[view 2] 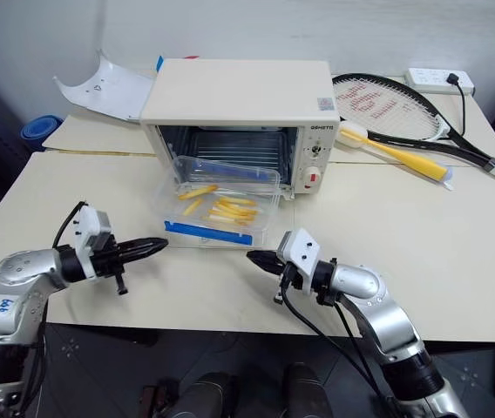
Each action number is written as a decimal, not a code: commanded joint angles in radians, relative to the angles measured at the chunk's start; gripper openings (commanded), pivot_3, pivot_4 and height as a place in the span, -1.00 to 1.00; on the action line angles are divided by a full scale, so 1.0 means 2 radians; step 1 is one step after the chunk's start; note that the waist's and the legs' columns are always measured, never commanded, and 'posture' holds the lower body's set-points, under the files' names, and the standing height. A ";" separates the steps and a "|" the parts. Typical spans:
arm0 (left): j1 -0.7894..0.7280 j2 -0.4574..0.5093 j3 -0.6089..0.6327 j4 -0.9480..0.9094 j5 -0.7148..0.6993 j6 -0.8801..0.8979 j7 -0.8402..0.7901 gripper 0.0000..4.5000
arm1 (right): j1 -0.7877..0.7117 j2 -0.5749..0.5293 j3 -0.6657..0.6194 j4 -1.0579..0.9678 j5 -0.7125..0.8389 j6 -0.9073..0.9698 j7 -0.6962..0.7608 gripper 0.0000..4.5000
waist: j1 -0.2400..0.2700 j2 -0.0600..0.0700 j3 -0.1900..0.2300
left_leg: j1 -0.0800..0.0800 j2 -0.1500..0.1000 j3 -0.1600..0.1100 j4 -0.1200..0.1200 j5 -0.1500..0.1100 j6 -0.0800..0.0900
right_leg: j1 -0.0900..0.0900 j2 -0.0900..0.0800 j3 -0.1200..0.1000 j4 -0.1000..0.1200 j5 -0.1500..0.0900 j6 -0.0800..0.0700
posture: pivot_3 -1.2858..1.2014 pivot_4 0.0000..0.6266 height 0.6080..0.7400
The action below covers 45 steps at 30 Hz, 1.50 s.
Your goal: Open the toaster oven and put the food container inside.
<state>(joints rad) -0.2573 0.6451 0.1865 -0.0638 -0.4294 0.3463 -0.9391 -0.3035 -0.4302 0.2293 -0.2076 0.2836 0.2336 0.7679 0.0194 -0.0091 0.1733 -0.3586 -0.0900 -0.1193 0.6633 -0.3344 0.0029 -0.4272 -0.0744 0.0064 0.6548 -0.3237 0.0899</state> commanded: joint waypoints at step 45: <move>0.097 0.082 0.096 -0.003 -0.080 -0.086 -0.164 0.98 | -0.112 -0.014 -0.062 0.337 -0.045 -0.237 0.164 -1.00 | -0.026 0.001 0.000 | 0.001 0.001 0.000 -0.001 0.000 0.000 | 0.000 0.000 0.000 0.000 0.000 0.000 | 0.03 -0.52 1.00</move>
<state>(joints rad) -0.0660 0.8065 0.3538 -0.0623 -0.5656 0.1858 -1.2708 -0.5108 -0.4721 0.1056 0.4728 0.1865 -0.2026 1.0835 -0.0330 -0.0078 0.1738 -0.3573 -0.0881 -0.1188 0.6621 -0.3343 0.0021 -0.4271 -0.0733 0.0067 0.6552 -0.3239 0.0895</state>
